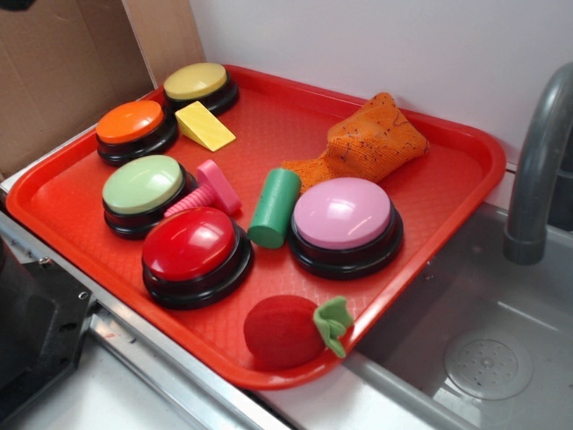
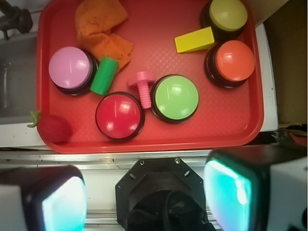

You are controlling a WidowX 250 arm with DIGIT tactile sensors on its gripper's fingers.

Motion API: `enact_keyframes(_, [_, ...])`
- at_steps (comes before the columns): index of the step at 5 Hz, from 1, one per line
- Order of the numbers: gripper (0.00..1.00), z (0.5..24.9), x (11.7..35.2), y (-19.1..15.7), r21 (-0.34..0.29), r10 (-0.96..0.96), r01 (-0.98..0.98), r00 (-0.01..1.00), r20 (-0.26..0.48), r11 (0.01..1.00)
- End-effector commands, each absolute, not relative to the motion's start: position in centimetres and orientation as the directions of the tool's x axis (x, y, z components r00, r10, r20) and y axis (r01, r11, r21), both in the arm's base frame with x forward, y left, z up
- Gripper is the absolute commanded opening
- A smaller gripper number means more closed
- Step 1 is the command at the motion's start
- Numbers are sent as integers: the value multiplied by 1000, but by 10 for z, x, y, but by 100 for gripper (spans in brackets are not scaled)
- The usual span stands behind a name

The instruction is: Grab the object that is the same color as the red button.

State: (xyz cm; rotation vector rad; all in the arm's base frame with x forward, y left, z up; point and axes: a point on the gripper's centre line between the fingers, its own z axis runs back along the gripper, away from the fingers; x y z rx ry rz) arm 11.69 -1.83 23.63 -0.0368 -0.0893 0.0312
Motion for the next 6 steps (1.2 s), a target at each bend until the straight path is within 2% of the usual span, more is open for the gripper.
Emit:
enact_keyframes(1, [100, 236, 117, -18, -38, 33, -29, 996, 89, 999])
enact_keyframes(2, [100, 202, 124, -67, -83, -194, 200, 978, 73, 976])
enact_keyframes(4, [100, 150, 123, -124, -148, -490, 508, 860, 145, 848])
enact_keyframes(5, [100, 129, 124, -136, -163, -485, 503, 863, 139, 848])
enact_keyframes(6, [100, 99, 123, -159, -199, -528, 555, 831, 177, 807])
